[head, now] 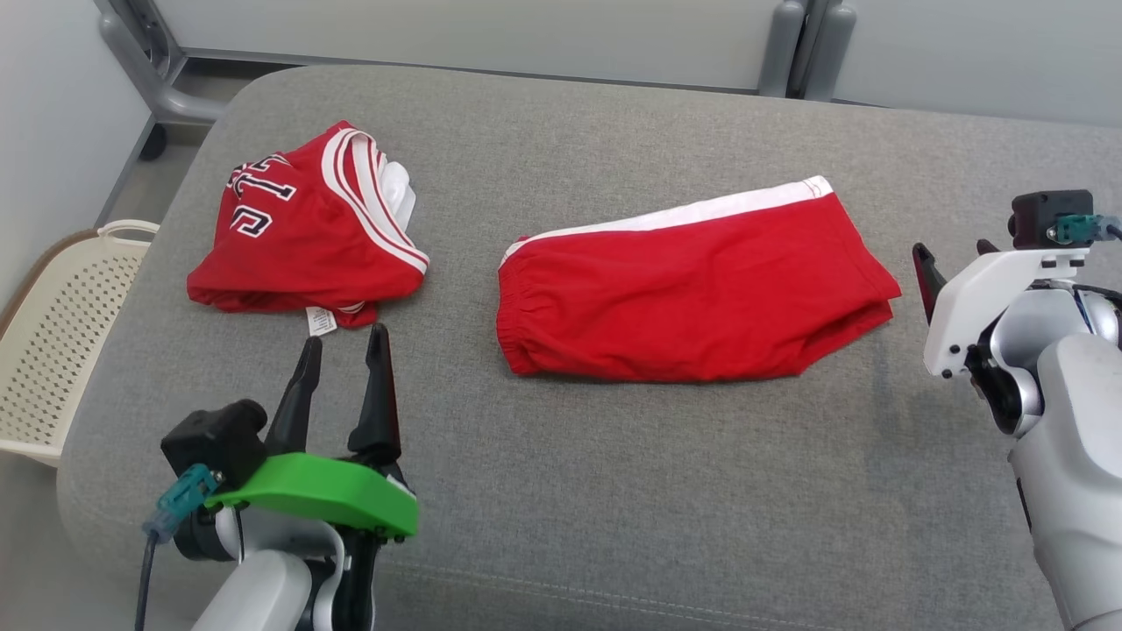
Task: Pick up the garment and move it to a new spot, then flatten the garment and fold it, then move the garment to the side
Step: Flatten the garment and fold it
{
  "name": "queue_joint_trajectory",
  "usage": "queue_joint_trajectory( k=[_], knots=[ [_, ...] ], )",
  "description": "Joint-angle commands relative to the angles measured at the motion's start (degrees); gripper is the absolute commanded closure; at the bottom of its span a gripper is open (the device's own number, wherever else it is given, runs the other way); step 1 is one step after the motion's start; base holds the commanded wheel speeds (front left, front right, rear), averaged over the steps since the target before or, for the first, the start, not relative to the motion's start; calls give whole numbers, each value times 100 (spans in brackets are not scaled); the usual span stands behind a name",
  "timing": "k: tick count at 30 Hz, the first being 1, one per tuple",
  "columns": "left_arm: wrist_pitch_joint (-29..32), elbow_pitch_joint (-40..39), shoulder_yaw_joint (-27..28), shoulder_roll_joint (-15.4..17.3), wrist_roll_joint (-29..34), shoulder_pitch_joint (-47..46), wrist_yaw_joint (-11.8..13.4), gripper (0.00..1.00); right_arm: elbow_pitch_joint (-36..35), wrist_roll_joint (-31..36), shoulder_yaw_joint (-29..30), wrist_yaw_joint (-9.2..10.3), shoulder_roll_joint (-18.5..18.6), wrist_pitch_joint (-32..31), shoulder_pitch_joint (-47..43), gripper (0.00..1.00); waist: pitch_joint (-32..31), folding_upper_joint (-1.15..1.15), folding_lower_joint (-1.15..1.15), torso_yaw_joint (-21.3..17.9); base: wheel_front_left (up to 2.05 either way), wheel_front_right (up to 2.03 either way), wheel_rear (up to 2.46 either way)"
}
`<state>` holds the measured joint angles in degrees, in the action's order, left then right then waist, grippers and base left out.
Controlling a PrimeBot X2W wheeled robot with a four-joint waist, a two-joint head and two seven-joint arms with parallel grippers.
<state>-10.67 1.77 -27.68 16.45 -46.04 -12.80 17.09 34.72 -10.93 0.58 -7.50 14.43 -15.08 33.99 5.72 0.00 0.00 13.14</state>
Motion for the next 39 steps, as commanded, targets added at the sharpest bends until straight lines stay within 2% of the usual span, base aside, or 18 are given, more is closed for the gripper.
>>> queue_joint_trajectory(
  k=[1,6,19,36,37,39],
  knots=[
    [-19,-28,-30,88,34,142,-85,0,54,25,56,2,-29,27,-134,0,-20,0,0,27,0,0,0],
    [-112,-12,-80,176,-12,438,-230,0,239,109,303,2,-85,117,-211,0,39,0,0,60,0,0,0],
    [-214,21,-156,57,92,310,-275,0,774,279,738,2,-221,611,51,0,486,0,0,299,0,0,0],
    [-247,211,-273,-29,108,174,-357,0,1570,323,1068,2,-365,743,280,0,679,0,0,507,0,0,0],
    [-249,222,-277,-31,107,168,-360,0,1614,318,1095,2,-379,737,287,12,687,0,0,516,0,0,0],
    [-249,234,-286,-37,110,159,-369,0,1691,329,1128,2,-400,738,316,53,698,0,0,532,0,0,0]
  ],
)
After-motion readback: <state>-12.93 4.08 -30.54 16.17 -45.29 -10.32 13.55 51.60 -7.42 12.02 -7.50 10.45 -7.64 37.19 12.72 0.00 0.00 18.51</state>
